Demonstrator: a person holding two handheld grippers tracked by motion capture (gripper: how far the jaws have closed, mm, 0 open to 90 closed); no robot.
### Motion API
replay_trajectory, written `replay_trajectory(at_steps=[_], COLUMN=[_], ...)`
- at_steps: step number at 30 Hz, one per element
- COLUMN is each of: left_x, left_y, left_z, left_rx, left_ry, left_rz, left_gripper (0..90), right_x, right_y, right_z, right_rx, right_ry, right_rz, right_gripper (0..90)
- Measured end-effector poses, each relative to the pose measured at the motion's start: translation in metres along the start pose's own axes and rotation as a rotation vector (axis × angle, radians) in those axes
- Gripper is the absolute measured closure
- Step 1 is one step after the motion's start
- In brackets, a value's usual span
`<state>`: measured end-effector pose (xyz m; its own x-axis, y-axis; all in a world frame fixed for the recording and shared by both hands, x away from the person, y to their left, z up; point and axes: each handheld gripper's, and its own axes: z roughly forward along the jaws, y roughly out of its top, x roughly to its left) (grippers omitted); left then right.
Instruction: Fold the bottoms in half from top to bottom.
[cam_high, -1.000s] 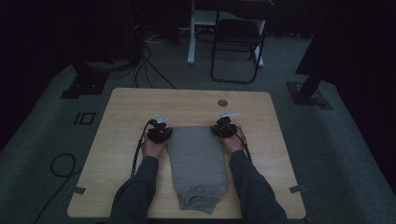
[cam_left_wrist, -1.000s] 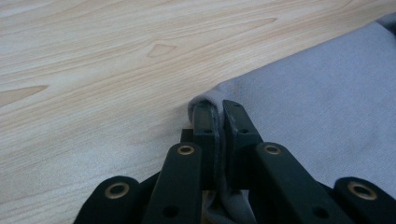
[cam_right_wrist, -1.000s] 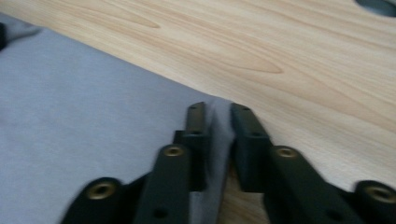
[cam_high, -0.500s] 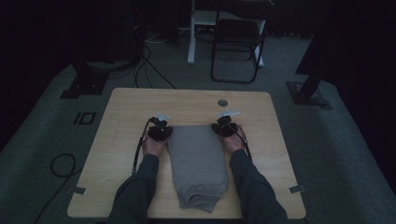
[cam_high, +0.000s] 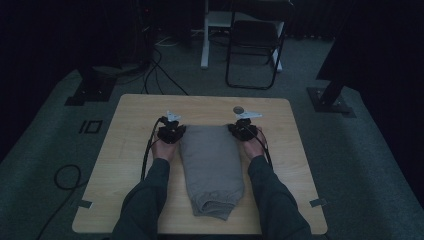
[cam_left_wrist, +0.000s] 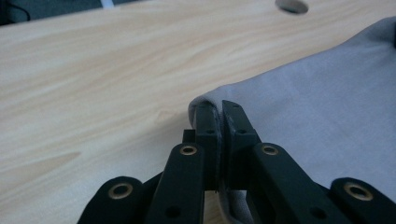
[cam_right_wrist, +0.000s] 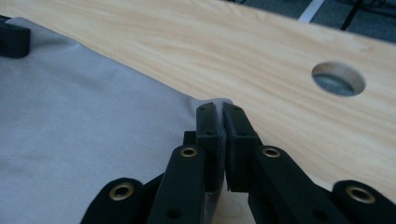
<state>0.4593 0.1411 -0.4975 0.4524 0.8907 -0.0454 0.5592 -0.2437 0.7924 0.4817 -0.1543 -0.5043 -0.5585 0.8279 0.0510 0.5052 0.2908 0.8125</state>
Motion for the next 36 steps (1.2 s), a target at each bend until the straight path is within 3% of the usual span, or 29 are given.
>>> replay_trajectory(at_steps=[13,16,23,29,36], left_x=[-0.017,-0.020,-0.028,-0.037,-0.043], left_y=[-0.002,-0.005,-0.021,-0.043,-0.075], left_z=[-0.032,-0.047,-0.068,-0.079,-0.081], left_rx=[-0.082,-0.103,-0.117,-0.097,-0.020], left_ry=[-0.063,-0.085,-0.131,-0.166,-0.197], left_rz=[0.045,0.055,0.066,0.065,0.071], left_gripper=[86.4,86.4,86.4,86.4,86.3], right_x=[0.010,0.014,0.023,0.030,0.039], right_y=[-0.004,-0.011,-0.029,-0.049,-0.071], right_z=[-0.038,-0.055,-0.073,-0.084,-0.094], right_rx=[-0.046,-0.069,-0.067,-0.048,-0.005], right_ry=[0.030,0.052,0.085,0.115,0.153], right_rz=[-0.100,-0.118,-0.143,-0.138,-0.145], right_gripper=[87.2,87.1,87.0,87.0,86.9])
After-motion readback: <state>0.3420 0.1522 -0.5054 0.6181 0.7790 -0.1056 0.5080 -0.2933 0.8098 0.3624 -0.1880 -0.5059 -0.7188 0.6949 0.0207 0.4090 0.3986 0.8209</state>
